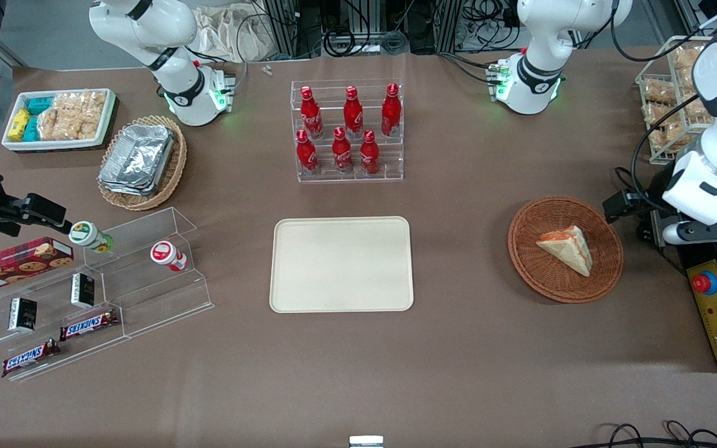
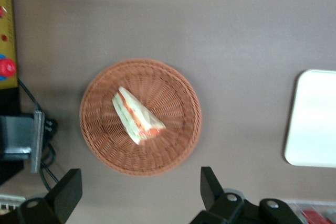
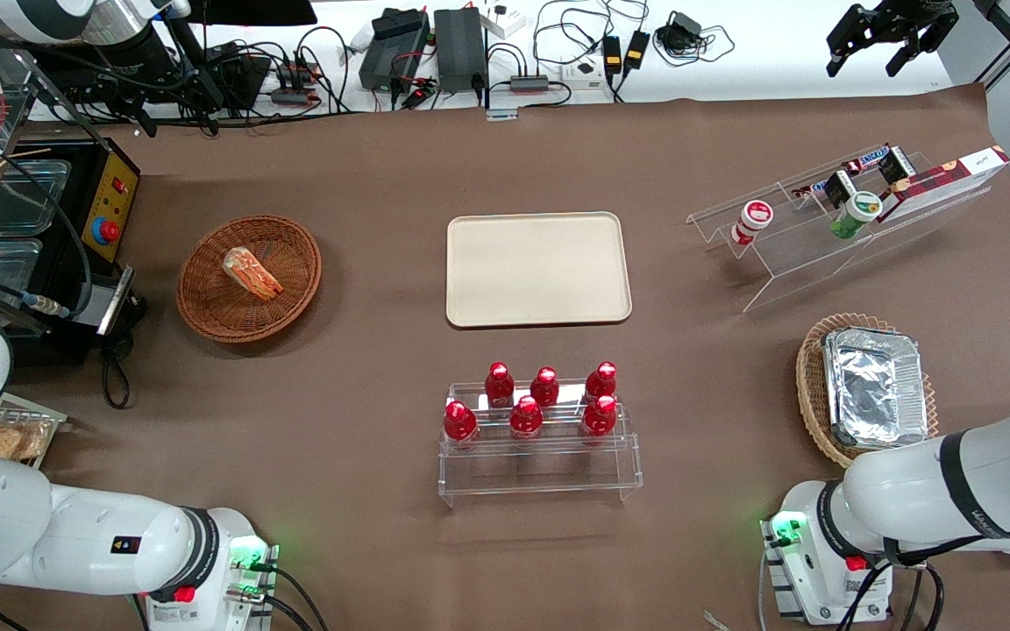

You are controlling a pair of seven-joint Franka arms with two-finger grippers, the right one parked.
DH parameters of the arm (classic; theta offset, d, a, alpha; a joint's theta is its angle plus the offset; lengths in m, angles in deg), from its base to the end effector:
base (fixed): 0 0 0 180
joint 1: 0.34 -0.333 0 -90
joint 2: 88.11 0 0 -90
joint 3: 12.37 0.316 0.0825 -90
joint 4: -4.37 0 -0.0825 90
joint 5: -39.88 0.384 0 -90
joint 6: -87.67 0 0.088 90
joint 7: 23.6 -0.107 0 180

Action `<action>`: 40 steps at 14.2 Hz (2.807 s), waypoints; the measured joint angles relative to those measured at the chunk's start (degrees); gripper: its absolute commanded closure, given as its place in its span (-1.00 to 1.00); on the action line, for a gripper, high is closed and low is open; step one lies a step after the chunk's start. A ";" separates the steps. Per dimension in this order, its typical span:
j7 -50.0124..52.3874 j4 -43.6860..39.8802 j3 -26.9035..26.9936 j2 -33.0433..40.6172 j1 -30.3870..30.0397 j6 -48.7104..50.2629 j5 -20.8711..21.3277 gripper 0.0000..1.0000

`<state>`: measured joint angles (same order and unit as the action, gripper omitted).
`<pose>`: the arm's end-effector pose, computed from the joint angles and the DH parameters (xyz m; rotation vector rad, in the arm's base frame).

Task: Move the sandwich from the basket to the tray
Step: 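Lower the open left gripper over the wrapped sandwich in the basket, then close the left gripper on the sandwich's wrapped edge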

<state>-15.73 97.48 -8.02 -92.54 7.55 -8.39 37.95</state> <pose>0.5819 -0.0408 0.5640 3.1139 0.1237 -0.0440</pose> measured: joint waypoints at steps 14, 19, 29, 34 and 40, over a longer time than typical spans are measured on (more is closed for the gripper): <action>35.09 10.03 1.02 -4.67 -0.04 -8.62 0.13 -1.00; 44.48 21.62 1.01 -4.66 -0.03 -22.32 1.64 -1.00; 47.40 32.24 1.51 -4.67 -0.41 -33.97 2.81 -1.00; 47.58 35.21 1.77 -5.27 -1.67 -38.37 2.80 -1.00; 47.58 36.23 1.78 -7.56 -1.83 -41.14 2.58 -0.99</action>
<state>31.85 133.71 -6.24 -100.10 5.71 -49.53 40.53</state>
